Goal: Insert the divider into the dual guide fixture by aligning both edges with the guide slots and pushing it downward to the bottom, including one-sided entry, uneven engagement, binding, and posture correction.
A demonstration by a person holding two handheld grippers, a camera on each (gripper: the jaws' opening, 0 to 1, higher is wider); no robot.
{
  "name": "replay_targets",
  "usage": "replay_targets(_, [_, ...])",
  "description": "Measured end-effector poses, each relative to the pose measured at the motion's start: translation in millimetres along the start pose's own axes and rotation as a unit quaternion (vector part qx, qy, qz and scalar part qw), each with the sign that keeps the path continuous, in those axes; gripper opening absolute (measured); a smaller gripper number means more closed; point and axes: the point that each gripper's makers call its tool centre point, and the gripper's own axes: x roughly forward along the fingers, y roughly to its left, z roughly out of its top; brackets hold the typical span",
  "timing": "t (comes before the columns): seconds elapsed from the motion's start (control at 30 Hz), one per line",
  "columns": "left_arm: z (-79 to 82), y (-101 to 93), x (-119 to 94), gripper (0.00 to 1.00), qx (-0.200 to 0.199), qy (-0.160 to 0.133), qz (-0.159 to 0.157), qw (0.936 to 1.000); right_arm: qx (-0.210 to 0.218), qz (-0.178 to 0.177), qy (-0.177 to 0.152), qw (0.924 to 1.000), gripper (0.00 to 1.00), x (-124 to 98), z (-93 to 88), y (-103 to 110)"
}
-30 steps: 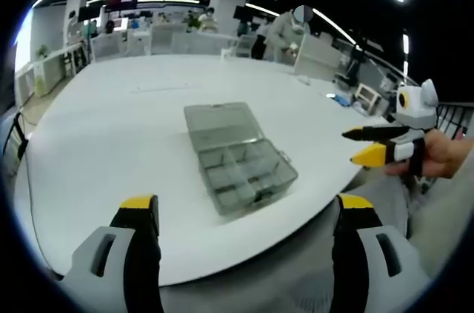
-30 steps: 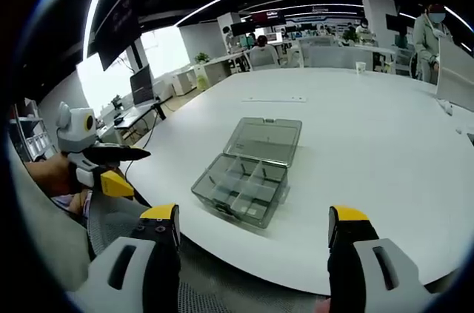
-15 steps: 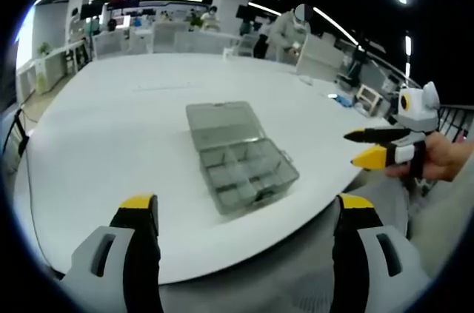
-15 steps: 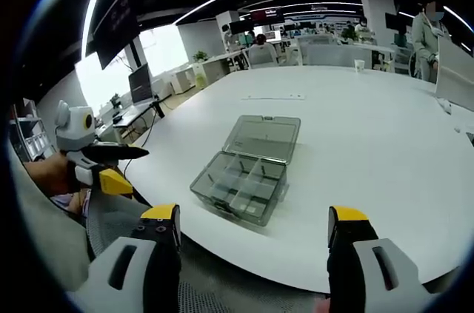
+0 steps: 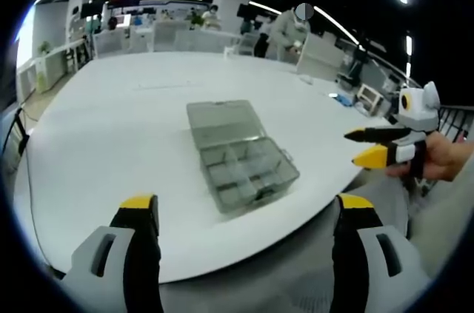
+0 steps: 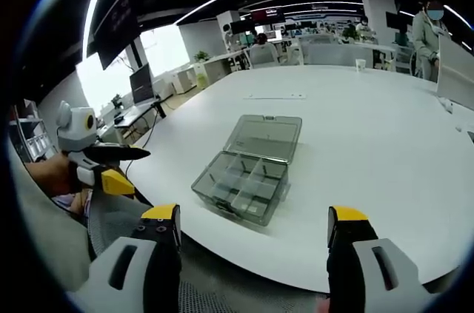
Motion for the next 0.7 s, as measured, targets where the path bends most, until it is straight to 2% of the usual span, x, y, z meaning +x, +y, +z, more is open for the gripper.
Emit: replay_targets(0.7, [-2.1, -0.2, 0.3, 0.96, 0.0, 0.005, -0.001, 1.0, -0.002, 0.005, 0.001, 1.0, 0.79, -0.3, -0.8, 1.8])
